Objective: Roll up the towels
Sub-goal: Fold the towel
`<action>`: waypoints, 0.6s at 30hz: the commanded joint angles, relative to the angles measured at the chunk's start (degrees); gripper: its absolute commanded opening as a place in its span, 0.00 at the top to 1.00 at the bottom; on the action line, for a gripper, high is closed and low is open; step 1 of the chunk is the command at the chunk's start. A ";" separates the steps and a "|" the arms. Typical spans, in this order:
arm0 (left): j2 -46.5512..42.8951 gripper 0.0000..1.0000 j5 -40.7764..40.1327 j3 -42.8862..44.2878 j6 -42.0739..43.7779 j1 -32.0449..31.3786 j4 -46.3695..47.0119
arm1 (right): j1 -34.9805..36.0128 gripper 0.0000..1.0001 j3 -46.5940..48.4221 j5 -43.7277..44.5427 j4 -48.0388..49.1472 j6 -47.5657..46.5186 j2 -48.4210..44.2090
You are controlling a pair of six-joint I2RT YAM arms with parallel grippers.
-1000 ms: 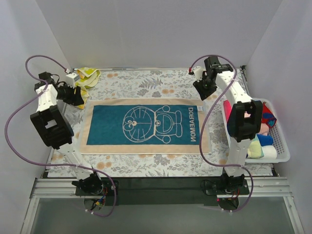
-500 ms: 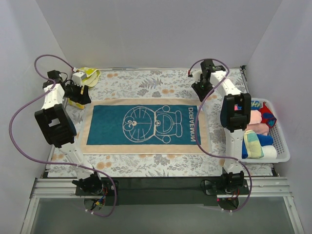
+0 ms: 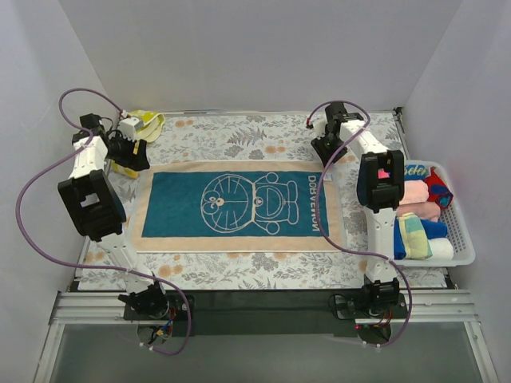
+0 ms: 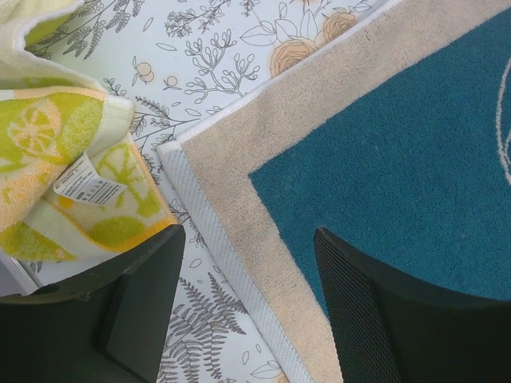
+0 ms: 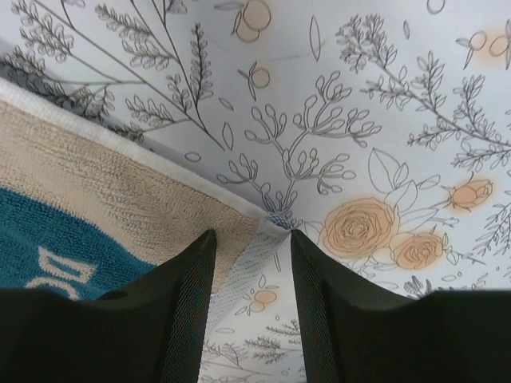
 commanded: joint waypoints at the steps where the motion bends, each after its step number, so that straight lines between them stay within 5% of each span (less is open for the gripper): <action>1: -1.51 0.38 -0.36 2.47 -0.71 -0.40 0.39 | -0.53 0.58 1.46 -1.06 1.60 1.65 1.38; 18: 0.42 0.39 -0.97 4.94 -0.36 -2.25 -0.48 | -4.66 0.57 2.24 -10.74 1.42 3.15 -1.78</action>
